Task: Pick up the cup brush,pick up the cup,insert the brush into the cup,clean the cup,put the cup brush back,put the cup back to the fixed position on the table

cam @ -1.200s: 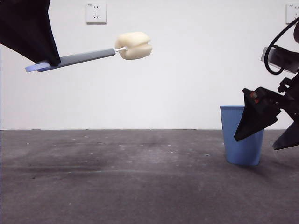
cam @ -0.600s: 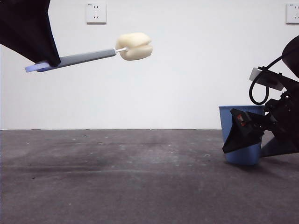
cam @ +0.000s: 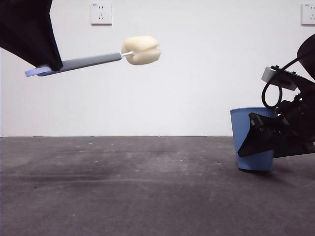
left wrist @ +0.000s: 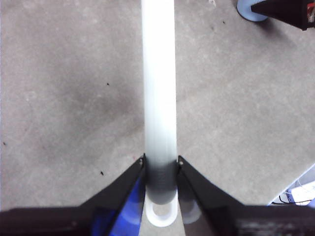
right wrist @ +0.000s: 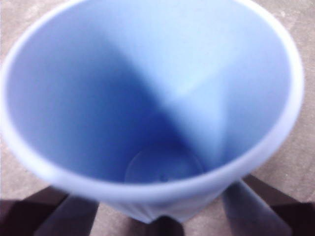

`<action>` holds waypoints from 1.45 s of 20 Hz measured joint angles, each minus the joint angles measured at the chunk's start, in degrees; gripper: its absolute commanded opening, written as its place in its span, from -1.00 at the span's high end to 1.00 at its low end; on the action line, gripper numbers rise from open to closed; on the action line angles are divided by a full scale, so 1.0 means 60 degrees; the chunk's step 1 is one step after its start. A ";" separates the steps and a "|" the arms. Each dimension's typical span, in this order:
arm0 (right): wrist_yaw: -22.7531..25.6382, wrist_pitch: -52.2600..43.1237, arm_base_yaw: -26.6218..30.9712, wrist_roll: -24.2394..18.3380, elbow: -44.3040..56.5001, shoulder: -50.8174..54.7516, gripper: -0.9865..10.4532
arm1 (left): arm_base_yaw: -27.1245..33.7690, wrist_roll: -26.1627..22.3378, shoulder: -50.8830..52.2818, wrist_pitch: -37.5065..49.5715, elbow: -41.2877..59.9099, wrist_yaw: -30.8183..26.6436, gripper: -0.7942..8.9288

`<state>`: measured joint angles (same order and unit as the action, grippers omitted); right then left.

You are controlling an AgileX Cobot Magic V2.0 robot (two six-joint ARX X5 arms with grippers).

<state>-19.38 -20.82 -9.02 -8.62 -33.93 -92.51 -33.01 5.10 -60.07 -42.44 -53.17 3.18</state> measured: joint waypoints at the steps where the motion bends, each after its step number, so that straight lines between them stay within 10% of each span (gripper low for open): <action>1: -0.0007 0.0000 0.0000 0.0000 0.0000 0.0000 0.84 | 0.0000 0.0000 0.0000 -0.0025 0.0000 0.0000 0.85; 14: -0.0393 0.1872 -0.0317 0.0073 0.0007 0.2226 0.85 | 0.0000 -0.0871 0.0000 -0.0568 0.0000 -0.0004 0.85; 24: 0.2157 0.9245 -0.0896 -0.1865 -0.2903 0.5013 0.85 | 0.0000 -0.2317 0.0000 -0.1257 0.0000 -0.0004 0.85; 29: 0.3501 1.0349 -0.1286 -0.3067 -0.3344 0.5013 0.85 | 0.0000 -0.3085 0.0000 -0.1606 0.0000 -0.0015 0.85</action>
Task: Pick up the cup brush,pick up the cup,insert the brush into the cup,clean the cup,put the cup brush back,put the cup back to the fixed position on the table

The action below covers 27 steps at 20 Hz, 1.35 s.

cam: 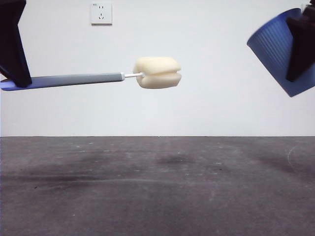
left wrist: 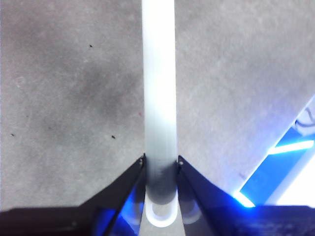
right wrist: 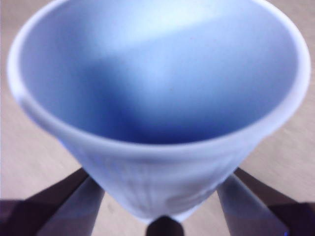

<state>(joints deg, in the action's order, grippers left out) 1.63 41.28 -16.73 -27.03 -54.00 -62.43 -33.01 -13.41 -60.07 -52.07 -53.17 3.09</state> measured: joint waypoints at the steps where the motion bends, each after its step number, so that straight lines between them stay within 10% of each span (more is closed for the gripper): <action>1: 0.0200 0.0273 -0.0091 -0.0168 0.0000 -0.0004 0.85 | 0.0000 -0.0120 0.0000 -0.0055 0.0000 -0.0018 0.85; 15: 0.4849 0.1362 -0.1858 -0.3843 0.0000 -0.0506 0.85 | -0.0845 -0.2011 0.0015 -0.1807 -0.1384 -0.1100 0.85; 27: 0.5293 0.0907 -0.3679 -0.4714 -0.1548 -0.2579 0.85 | -0.1293 -0.2095 -0.0404 -0.1585 -0.1384 -0.1249 0.85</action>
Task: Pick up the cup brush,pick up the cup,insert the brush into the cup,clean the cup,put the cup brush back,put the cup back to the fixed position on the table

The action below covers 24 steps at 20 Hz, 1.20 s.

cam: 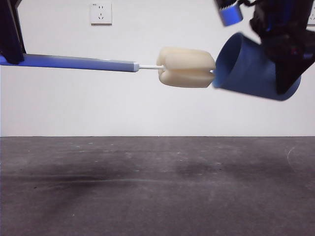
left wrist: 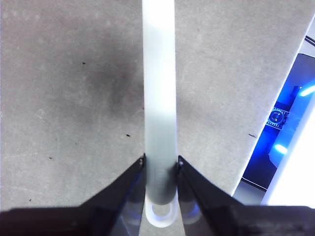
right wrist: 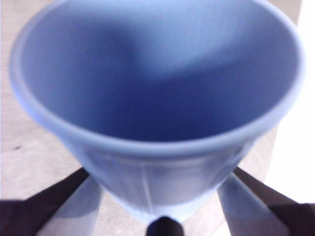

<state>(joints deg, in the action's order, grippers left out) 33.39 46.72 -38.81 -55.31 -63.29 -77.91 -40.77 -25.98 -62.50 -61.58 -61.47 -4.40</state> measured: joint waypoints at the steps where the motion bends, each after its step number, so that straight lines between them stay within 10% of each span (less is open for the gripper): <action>1: 0.0149 -0.0007 -0.0146 -0.0051 0.0000 -0.0197 0.85 | -0.0004 0.0000 0.0000 -0.0036 0.0000 -0.0004 0.85; 24: 0.0619 -0.0659 -0.2583 -0.1169 0.0000 -0.1453 0.85 | -0.0732 0.0164 -0.1555 0.0820 0.0000 0.0339 0.85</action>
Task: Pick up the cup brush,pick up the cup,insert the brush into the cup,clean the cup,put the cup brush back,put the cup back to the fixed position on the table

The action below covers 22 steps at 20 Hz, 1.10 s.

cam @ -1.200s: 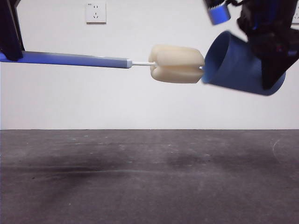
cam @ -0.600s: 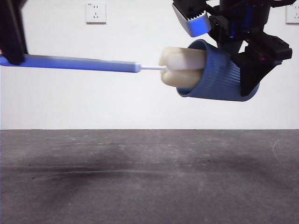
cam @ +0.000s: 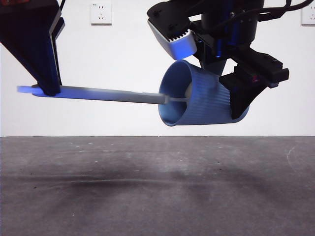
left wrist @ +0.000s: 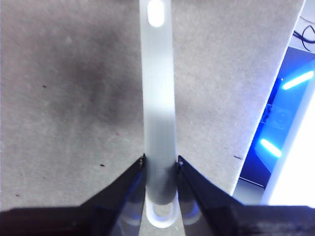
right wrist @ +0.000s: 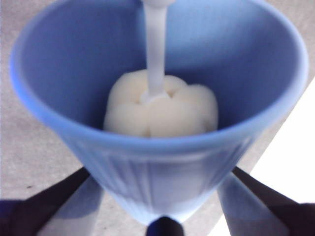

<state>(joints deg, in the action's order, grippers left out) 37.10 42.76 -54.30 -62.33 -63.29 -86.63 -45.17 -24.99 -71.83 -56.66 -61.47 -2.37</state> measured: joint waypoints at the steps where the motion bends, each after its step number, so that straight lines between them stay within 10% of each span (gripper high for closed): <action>1: 0.0000 0.0007 -0.0029 0.0000 0.0000 -0.0011 0.85 | 0.0000 0.0018 -0.0004 -0.0055 0.0000 0.0000 0.85; 22: 0.0051 0.0000 -0.0124 0.0073 0.0000 -0.0018 0.85 | 0.0630 0.0087 0.0841 -0.1832 0.0000 0.0262 0.85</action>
<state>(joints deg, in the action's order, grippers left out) 37.41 42.76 -55.05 -61.89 -63.29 -86.74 -41.39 -24.47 -66.78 -67.66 -61.47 -0.80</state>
